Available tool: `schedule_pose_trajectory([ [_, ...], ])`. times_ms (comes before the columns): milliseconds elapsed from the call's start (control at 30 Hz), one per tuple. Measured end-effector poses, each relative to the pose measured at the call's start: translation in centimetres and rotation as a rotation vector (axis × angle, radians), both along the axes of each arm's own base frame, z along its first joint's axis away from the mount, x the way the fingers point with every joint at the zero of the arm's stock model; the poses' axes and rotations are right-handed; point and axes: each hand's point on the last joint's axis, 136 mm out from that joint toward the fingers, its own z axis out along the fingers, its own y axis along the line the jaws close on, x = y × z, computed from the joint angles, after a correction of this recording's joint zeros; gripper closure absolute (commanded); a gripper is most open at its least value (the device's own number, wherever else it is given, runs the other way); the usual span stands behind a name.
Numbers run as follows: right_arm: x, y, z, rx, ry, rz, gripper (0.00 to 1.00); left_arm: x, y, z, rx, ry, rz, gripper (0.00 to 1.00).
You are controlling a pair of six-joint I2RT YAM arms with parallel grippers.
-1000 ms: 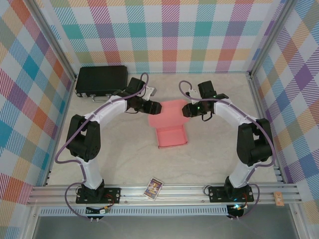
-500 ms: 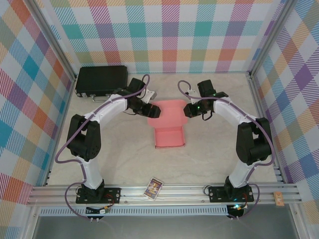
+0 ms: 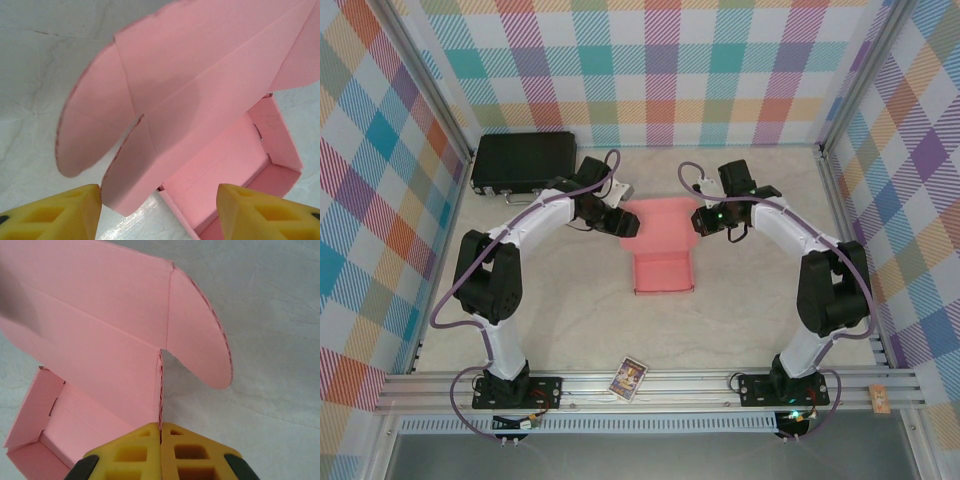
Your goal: Fold the paper box
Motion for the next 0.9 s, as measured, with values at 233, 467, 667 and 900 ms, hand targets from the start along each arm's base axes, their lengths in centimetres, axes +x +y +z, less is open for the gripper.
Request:
schedule_pose_trajectory([
  [233,0.0,-0.1,0.0,-0.001,-0.013,-0.002,0.92,0.8,0.3,0.0,0.016,-0.028,0.029,0.37],
  [467,0.0,-0.1,0.0,-0.002,-0.015,-0.003,0.92,1.5,0.7,-0.5,0.036,-0.057,0.062,0.33],
  [667,0.0,-0.1,0.0,-0.002,-0.016,-0.003,0.93,1.4,-0.1,-0.2,-0.012,-0.050,0.049,0.55],
  [900,0.1,-0.2,-0.1,-0.007,-0.022,-0.007,0.93,1.1,-0.5,0.0,-0.038,-0.032,0.039,0.50],
])
